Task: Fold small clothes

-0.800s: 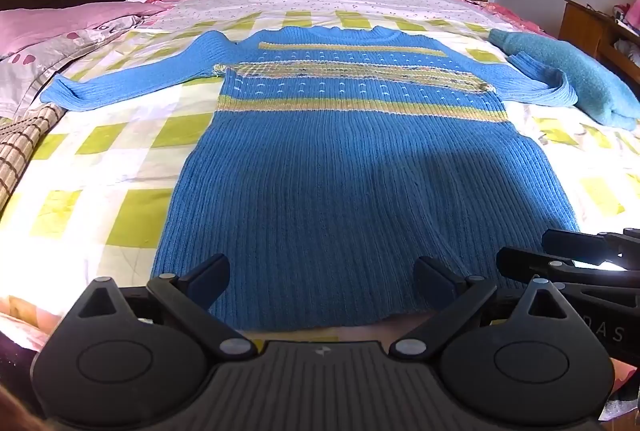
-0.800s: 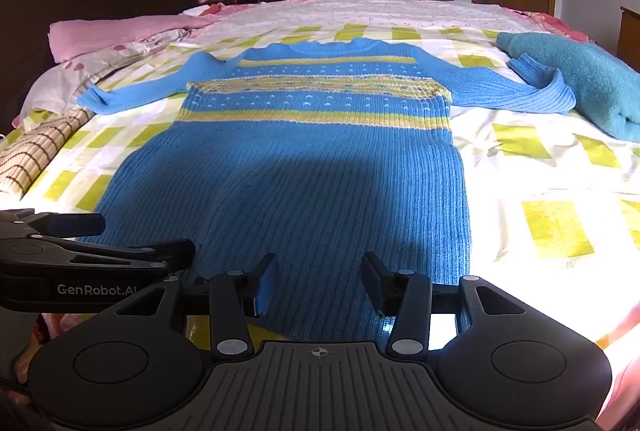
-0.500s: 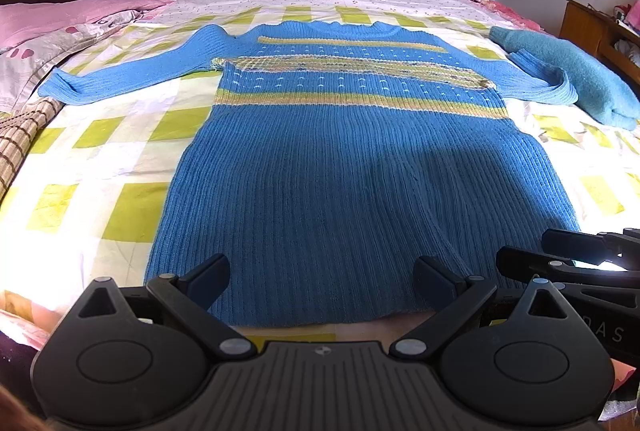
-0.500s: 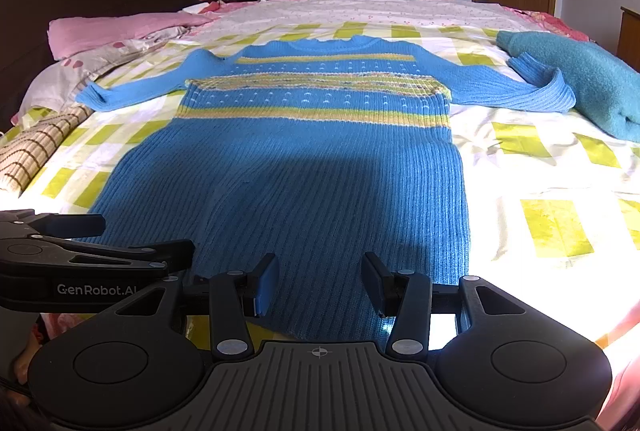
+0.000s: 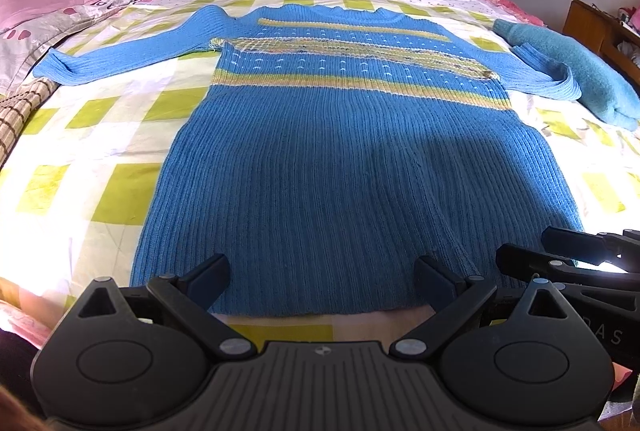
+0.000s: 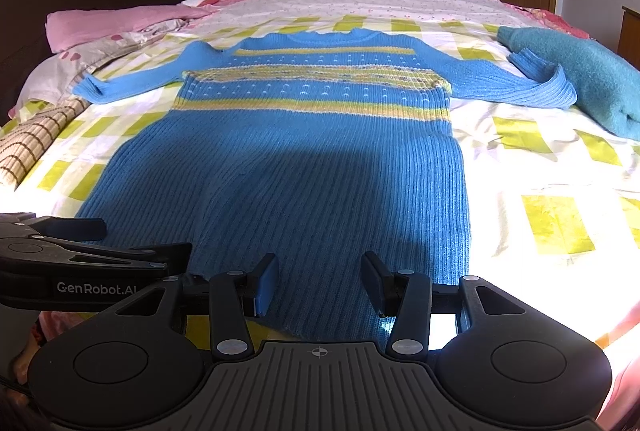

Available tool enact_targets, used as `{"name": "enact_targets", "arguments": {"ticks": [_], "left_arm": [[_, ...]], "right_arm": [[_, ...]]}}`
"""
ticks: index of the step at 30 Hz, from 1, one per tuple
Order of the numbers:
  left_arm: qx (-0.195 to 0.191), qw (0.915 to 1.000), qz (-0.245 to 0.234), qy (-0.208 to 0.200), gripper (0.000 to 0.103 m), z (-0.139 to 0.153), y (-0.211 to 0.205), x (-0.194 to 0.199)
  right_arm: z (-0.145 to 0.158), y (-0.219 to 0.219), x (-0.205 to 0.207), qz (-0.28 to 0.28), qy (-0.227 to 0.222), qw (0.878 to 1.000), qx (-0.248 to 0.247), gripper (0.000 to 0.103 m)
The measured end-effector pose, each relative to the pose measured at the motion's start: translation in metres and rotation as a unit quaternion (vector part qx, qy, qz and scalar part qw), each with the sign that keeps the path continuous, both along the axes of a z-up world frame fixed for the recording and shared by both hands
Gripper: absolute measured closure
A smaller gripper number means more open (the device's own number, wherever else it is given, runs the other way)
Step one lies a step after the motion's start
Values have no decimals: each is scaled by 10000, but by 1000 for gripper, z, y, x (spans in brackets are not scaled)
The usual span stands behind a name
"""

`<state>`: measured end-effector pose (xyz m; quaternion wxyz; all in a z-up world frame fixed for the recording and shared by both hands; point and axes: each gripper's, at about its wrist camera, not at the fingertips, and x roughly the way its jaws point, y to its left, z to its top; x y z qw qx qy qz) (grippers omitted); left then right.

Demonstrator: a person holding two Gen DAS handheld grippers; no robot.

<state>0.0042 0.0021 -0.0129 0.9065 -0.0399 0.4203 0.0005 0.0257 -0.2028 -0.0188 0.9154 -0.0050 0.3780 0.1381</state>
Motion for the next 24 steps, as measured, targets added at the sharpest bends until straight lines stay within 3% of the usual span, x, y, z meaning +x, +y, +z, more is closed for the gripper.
{"name": "enact_targets", "arguments": {"ticks": [9, 24], "left_arm": [[185, 9998, -51, 110, 0, -6, -5, 3], [98, 9997, -102, 190, 0, -9, -1, 4]], "right_arm": [[-1, 0, 1, 23, 16, 10000, -4, 56], [0, -1, 1, 24, 31, 10000, 40, 55]]}}
